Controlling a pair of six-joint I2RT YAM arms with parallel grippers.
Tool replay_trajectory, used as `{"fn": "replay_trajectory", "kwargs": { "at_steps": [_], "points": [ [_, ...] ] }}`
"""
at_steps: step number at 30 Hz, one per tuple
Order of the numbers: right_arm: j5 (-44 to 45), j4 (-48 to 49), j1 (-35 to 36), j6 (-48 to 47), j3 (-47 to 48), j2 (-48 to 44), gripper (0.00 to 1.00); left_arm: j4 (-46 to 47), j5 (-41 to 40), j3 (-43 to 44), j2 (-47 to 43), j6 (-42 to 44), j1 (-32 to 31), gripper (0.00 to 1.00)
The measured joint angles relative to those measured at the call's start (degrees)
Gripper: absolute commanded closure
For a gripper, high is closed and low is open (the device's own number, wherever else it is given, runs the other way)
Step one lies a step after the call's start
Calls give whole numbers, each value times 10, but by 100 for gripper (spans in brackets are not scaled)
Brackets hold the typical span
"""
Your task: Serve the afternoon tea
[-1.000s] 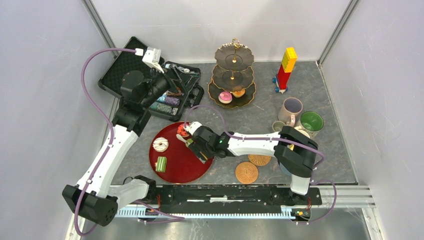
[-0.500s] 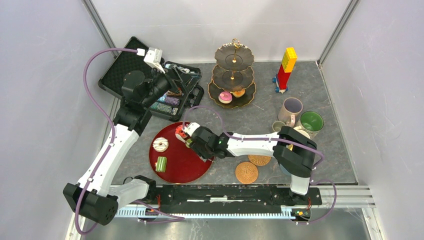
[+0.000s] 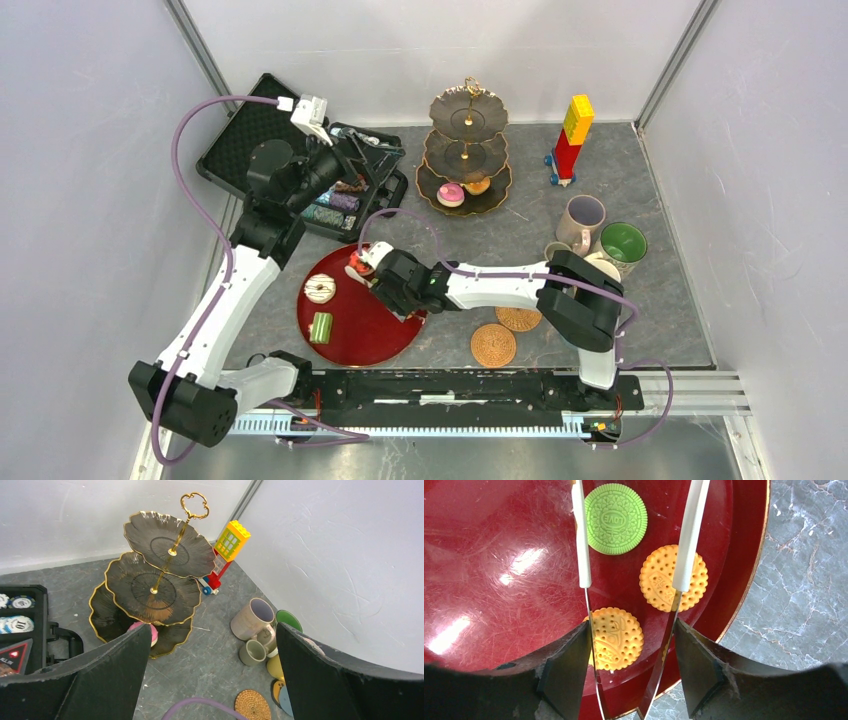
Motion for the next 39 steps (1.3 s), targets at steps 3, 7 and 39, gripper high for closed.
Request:
{"fn": "replay_trajectory", "kwargs": {
  "at_steps": [3, 7, 39],
  "points": [
    [5, 0, 0, -2, 6, 5, 31, 3, 7, 0, 9, -14, 0, 0],
    [6, -1, 0, -7, 24, 17, 43, 4, 12, -4, 13, -19, 0, 0],
    [50, -58, 1, -18, -60, -184, 73, 12, 24, -6, 20, -38, 0, 0]
  ]
}}
